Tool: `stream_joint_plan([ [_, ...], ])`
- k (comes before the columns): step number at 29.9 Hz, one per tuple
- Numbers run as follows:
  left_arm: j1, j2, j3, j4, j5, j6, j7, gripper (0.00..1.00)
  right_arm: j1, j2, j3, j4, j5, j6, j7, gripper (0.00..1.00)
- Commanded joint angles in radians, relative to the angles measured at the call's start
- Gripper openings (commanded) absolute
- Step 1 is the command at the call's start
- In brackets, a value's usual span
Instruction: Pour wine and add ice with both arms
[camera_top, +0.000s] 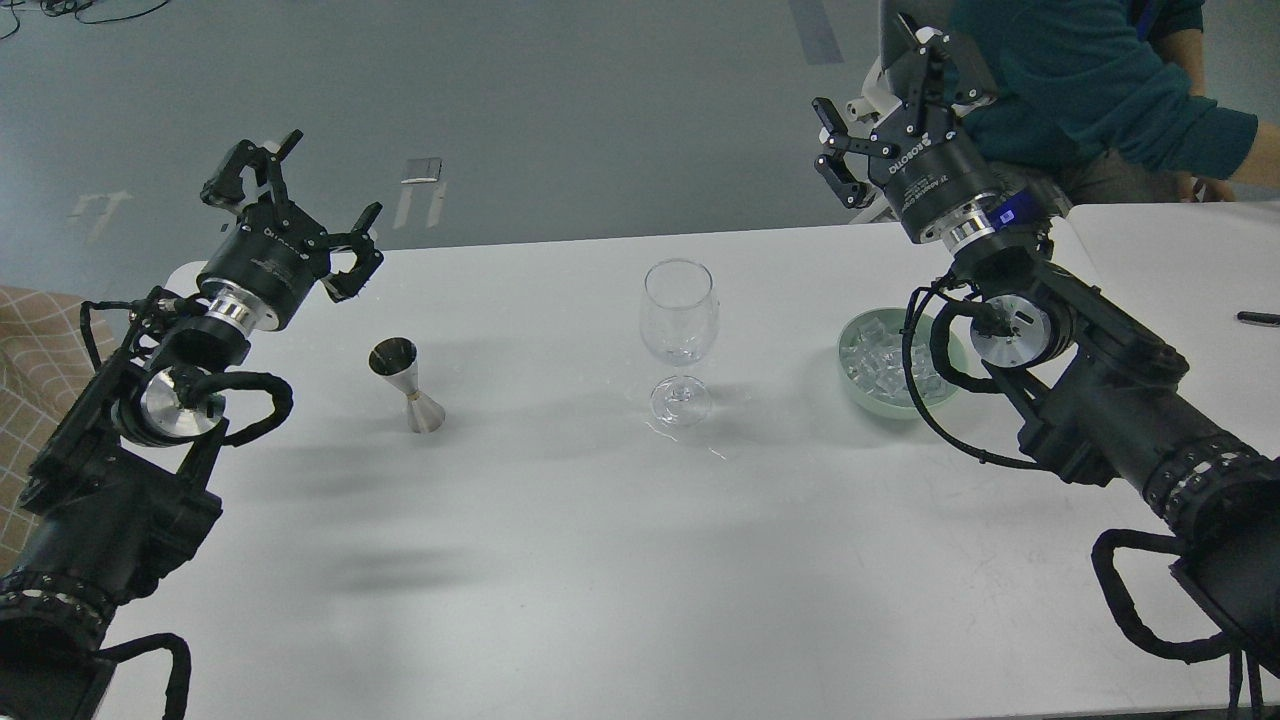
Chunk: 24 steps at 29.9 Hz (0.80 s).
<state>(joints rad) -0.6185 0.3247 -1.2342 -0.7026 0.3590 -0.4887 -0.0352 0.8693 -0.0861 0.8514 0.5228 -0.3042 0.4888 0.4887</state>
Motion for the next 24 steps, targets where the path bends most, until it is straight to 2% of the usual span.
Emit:
stream_joint_plan([
  [1, 0.000, -0.003, 0.001, 0.000, 0.002, 0.000, 0.000, 0.98, 0.000, 0.000, 0.000, 0.000, -0.001, 0.000, 0.000, 1.00],
  [10, -0.003, 0.008, 0.001, 0.000, -0.002, 0.000, 0.003, 0.98, 0.005, 0.005, 0.000, 0.008, -0.001, -0.003, 0.000, 1.00],
  [13, -0.009, 0.010, 0.001, 0.002, -0.006, 0.000, 0.004, 0.98, 0.013, 0.017, 0.000, 0.013, 0.000, -0.056, 0.000, 1.00],
  [17, -0.010, 0.008, -0.002, 0.002, -0.012, 0.000, 0.003, 0.98, 0.022, 0.017, -0.002, 0.014, 0.000, -0.061, 0.000, 1.00],
  [21, -0.015, 0.008, -0.002, 0.006, -0.012, 0.000, -0.031, 0.98, 0.046, 0.011, -0.014, 0.009, -0.001, -0.062, 0.000, 1.00],
  [24, -0.018, 0.011, -0.002, 0.008, -0.012, 0.000, -0.040, 0.98, 0.047, 0.009, -0.014, 0.011, -0.001, -0.061, 0.000, 1.00],
])
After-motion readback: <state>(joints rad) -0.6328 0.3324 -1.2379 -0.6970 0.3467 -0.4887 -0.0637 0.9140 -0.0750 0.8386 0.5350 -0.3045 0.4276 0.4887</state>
